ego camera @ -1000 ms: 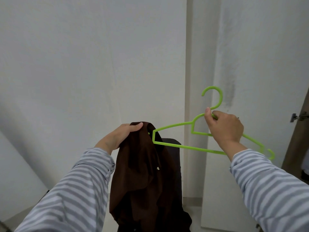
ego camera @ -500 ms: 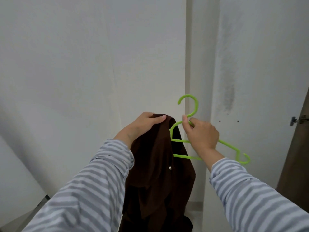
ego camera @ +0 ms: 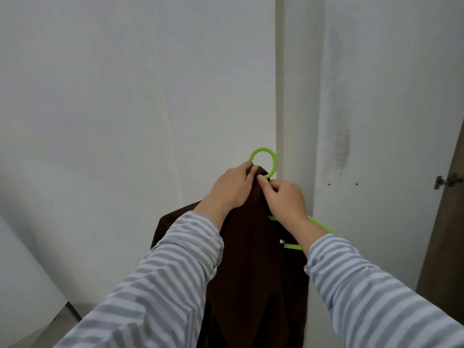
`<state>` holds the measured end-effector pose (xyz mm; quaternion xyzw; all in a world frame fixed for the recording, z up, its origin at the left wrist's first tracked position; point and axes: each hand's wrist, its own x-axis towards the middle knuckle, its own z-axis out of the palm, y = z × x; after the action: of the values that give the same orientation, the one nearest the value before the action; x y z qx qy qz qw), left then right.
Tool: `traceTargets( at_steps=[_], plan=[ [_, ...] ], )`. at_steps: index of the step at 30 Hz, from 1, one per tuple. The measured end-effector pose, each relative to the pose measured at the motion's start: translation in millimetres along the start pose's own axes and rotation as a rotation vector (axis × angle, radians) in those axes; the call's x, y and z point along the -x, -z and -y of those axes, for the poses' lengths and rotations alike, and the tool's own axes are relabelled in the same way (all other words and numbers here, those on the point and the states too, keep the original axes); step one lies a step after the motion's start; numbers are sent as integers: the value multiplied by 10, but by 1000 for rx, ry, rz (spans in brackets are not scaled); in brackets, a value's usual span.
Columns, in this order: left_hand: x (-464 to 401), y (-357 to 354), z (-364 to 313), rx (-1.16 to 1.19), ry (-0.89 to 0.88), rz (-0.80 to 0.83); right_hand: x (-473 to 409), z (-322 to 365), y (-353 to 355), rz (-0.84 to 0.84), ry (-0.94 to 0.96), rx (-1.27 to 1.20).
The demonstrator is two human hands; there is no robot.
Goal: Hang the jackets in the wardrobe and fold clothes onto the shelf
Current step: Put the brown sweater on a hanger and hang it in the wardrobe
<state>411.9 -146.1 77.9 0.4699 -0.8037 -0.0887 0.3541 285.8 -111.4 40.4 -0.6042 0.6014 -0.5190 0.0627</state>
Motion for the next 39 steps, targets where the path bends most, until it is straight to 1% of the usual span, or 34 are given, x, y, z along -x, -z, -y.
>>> traceTargets(
  at_steps=[3,6,8,10,14,18,21,25,29,30,34,37,39],
  plan=[
    [19,-13,23,-62,24,8,-52,-1,41,148,-64,-132],
    [51,15,38,-7,55,51,-104,41,88,283,-166,-234],
    [82,39,74,51,33,77,-129,84,137,373,-231,-285],
    [118,54,101,73,11,60,-144,116,176,433,-271,-276],
    [156,49,79,53,22,12,-197,79,173,463,-322,-246],
    [155,68,90,27,22,-73,-258,90,244,603,-397,-142],
    [146,90,70,31,-13,-76,-255,109,270,686,-432,-36],
    [146,124,63,51,-54,-86,-270,0,254,659,-525,104],
    [164,213,150,79,-31,-158,-240,-257,376,653,-607,326],
    [168,238,176,72,-21,-176,-242,-338,394,650,-626,349],
    [172,305,271,29,30,-230,-247,-439,444,701,-815,158],
    [154,349,375,81,70,-254,-256,-432,498,646,-808,21],
    [134,395,452,129,98,-279,-256,-441,553,644,-822,-78]
  ],
)
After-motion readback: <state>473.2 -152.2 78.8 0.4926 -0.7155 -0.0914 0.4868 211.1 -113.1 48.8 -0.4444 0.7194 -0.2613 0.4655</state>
